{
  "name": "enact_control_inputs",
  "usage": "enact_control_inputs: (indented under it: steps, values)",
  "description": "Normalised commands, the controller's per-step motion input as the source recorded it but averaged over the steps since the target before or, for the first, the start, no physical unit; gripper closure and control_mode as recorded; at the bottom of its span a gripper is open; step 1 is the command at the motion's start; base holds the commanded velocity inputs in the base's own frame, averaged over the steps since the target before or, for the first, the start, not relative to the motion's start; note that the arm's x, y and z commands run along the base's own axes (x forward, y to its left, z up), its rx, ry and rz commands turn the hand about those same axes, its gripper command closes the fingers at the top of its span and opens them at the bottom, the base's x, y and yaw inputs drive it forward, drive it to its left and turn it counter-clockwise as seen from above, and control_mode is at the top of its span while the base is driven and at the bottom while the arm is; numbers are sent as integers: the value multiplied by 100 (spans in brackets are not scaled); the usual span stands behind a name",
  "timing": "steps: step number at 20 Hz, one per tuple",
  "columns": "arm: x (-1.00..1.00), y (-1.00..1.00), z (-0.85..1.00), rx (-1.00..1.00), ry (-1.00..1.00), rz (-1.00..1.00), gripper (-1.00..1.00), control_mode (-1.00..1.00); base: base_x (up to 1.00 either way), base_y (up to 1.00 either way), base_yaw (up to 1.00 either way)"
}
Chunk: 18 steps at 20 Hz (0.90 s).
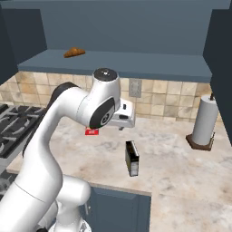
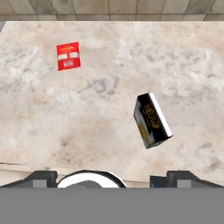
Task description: Pick the cereal and yogurt from the counter and place them in the cabinets closest to them.
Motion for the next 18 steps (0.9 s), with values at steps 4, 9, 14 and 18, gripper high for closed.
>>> enact_control_inputs:
  steps: [4,9,14,18]
  values:
    - [-20,-48,-9,0,-2,0,-100,-100,0,0,0]
    - [0,0,0,0,0,0,-100,-100,0,0,0]
    - [-1,0,-25,-2,0,0,-100,-100,0,0,0]
    - [0,-1,-49,-8,2,0,-100,-100,0,0,0]
